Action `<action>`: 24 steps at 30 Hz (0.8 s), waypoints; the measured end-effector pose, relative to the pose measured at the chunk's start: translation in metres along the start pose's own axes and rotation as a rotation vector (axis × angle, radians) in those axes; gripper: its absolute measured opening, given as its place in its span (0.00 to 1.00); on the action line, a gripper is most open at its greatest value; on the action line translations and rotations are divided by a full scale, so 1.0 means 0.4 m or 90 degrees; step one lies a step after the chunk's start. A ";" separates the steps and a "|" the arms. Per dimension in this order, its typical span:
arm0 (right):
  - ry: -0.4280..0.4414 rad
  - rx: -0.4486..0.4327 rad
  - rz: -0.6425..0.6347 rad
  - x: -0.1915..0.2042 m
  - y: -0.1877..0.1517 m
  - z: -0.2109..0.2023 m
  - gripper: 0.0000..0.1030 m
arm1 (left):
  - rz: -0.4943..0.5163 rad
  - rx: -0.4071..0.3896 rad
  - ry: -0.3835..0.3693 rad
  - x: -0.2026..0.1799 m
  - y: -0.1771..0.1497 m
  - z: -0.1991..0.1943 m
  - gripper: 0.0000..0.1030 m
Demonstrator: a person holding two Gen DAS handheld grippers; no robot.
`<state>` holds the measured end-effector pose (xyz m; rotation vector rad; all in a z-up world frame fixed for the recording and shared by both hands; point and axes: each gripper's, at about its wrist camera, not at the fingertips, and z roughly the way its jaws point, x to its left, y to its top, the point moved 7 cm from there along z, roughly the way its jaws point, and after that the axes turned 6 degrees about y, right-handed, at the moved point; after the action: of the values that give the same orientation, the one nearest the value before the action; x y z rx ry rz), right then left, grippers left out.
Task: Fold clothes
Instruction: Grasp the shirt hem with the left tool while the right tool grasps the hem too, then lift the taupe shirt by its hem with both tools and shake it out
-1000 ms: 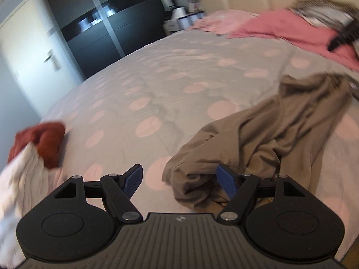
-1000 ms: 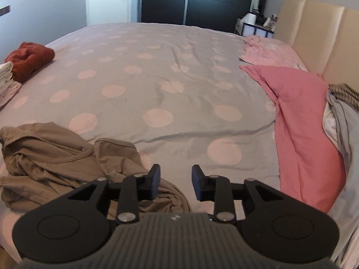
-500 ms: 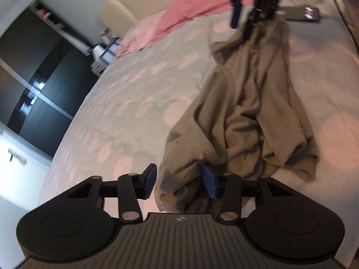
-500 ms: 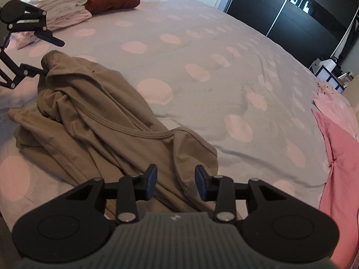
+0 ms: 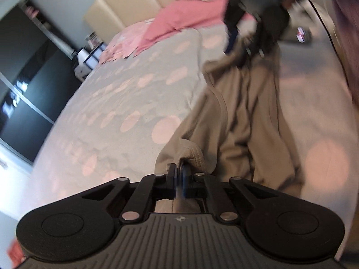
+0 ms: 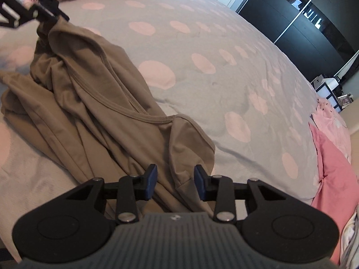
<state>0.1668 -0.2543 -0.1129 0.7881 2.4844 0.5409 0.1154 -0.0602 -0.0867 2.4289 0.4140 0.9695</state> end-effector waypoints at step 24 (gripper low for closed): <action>-0.425 -0.341 0.070 -0.167 0.289 -0.728 0.04 | -0.364 -0.238 0.226 0.415 0.208 -0.545 0.00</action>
<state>0.1060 -0.2722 0.2011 0.7303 1.5942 0.7844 0.0859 0.0155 0.1879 1.6637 0.8997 1.0884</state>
